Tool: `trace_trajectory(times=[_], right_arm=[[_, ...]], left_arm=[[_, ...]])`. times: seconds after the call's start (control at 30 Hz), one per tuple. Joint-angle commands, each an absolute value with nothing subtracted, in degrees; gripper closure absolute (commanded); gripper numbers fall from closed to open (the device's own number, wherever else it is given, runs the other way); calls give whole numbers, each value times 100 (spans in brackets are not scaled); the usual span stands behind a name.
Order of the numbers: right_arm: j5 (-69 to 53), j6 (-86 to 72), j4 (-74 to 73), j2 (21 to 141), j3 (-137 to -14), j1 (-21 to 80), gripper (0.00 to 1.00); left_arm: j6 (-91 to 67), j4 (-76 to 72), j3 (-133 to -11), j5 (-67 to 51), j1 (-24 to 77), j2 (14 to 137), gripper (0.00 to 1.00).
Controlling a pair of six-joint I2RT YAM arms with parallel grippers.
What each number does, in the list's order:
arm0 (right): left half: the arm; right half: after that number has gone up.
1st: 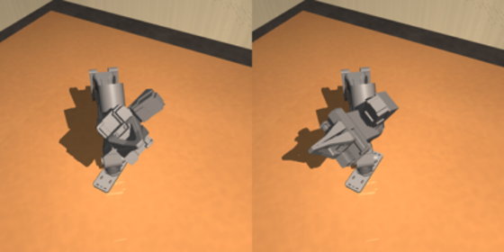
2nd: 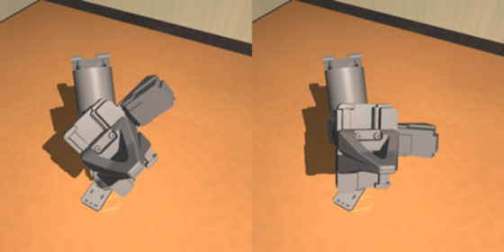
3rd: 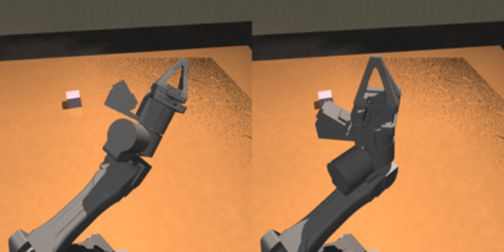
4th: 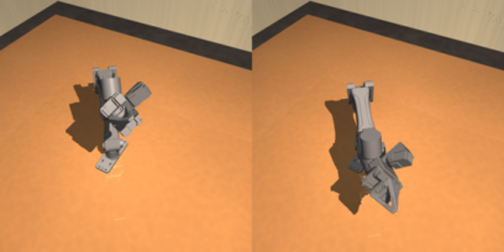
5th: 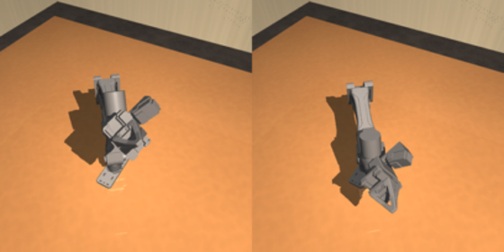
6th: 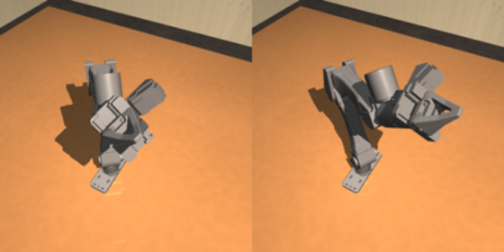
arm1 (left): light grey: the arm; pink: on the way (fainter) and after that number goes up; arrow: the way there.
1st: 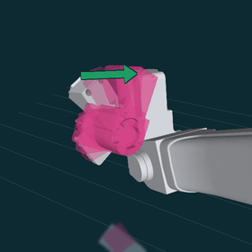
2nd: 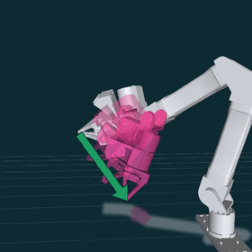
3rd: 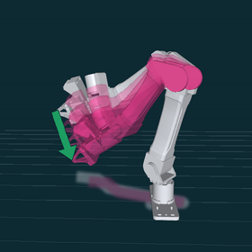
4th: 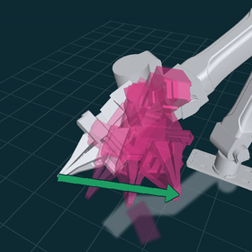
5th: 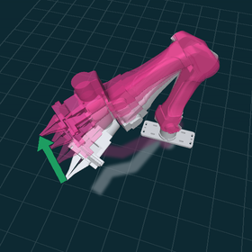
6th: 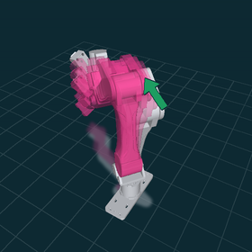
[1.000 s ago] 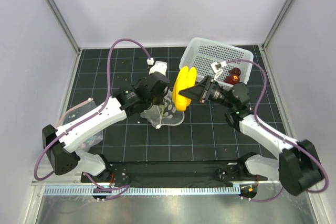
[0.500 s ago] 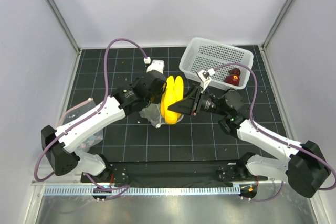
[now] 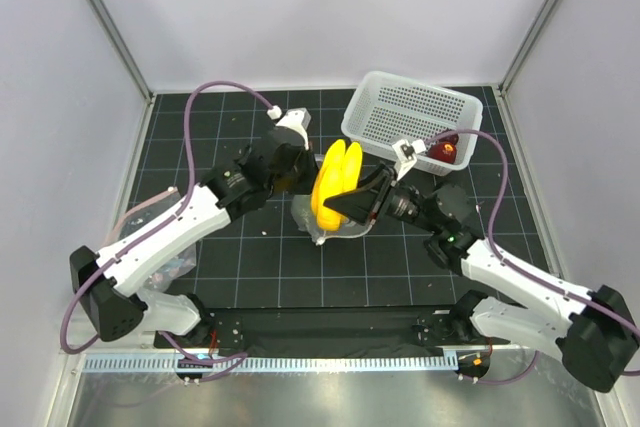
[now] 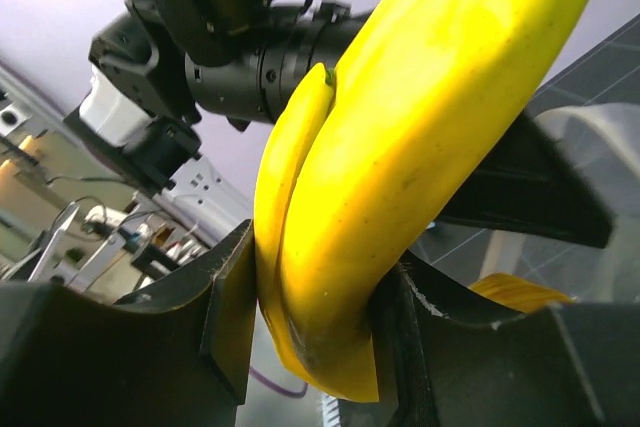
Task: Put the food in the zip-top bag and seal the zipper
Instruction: Place the fake fruit in the zipper food storage bag.
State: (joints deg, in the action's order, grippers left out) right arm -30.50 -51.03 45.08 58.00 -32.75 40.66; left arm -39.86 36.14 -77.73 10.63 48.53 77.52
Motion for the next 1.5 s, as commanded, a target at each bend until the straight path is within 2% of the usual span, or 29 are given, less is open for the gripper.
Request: trace_trajectory(times=[0.0, 0.17, 0.37, 0.8, 1.07, 1.3, 1.47], right_arm=[[-2164, -4343, 3791, 5327, -3252, 4043, 91], [-1740, -4507, 3515, 5413, -3164, 4052, 91], [-1933, -5036, 4279, 6151, -3059, 4087, 91], [-1881, -5449, 4324, 7022, -3305, 4420, 92], [-1222, -4132, 2708, 6794, -3937, 4939, 92], [-950, -3534, 3208, 7101, -3797, 4948, 85], [-432, -3358, 3287, 7023, -3735, 4940, 83]], left_arm=[[-4525, 2586, -7393, 212, 4729, 7217, 100], [-4921, 1961, -6725, -369, 3975, 6847, 100], [-5106, 1697, -6311, -773, 3367, 6846, 100], [-4869, 1705, -6082, -694, 3278, 6908, 99], [-4685, 1837, -6091, -589, 3278, 6706, 100], [-4720, 1854, -6056, -817, 3278, 6776, 100], [-4746, 1819, -6021, -887, 3278, 6794, 100]])
